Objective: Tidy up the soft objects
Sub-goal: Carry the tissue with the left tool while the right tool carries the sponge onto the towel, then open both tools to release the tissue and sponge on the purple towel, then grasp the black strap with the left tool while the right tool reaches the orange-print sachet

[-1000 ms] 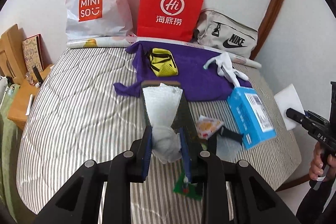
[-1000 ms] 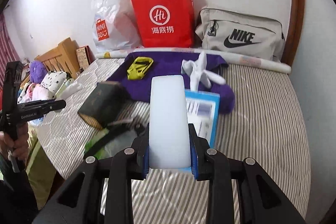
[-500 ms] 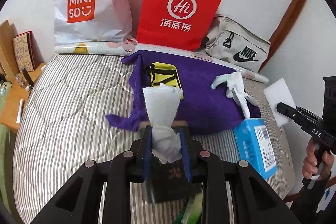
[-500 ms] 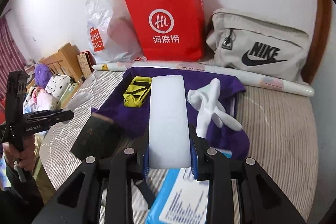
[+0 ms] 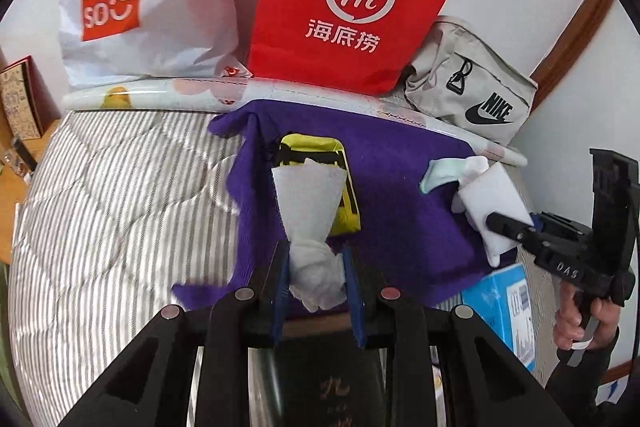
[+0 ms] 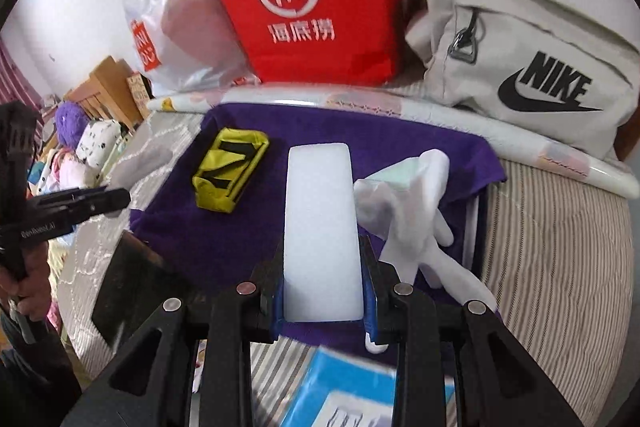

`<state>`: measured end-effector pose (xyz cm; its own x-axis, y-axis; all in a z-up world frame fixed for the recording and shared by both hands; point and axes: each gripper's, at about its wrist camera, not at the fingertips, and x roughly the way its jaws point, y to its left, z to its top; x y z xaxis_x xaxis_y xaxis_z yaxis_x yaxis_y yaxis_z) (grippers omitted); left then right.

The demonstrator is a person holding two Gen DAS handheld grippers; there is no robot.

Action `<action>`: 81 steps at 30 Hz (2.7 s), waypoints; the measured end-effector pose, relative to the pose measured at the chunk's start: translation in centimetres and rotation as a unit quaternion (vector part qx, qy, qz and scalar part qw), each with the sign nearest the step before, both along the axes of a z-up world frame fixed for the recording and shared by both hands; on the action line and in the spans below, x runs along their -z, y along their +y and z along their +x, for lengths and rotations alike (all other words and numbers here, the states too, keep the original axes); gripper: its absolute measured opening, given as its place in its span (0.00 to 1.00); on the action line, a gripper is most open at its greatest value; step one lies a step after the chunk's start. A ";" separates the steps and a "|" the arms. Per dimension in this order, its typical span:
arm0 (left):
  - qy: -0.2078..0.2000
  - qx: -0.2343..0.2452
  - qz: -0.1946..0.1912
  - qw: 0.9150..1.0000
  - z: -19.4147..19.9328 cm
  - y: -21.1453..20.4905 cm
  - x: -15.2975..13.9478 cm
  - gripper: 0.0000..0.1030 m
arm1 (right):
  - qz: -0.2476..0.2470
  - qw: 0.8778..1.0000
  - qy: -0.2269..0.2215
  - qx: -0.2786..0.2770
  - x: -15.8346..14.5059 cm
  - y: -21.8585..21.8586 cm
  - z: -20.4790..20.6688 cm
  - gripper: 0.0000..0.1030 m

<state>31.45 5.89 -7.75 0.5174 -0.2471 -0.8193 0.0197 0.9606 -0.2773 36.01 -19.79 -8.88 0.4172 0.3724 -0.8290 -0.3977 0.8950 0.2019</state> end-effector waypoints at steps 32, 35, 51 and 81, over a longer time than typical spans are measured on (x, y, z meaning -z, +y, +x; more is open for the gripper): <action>0.047 0.021 -0.004 0.999 3.8 -1.2 4.1 0.61 | -0.042 0.998 0.040 -0.003 3.7 0.7 2.3 0.68; 0.039 0.018 0.005 0.999 3.2 -1.1 3.3 0.61 | -0.041 0.999 0.031 0.002 2.9 0.4 1.7 0.68; -0.031 0.014 0.013 0.999 -5.8 -0.8 -2.4 0.61 | 0.017 0.997 -0.061 0.048 -4.0 -2.9 -7.0 0.68; -0.037 0.163 0.086 0.982 -18.6 -9.9 4.3 0.49 | 0.031 0.995 -0.059 0.076 -0.6 -5.0 -23.8 0.68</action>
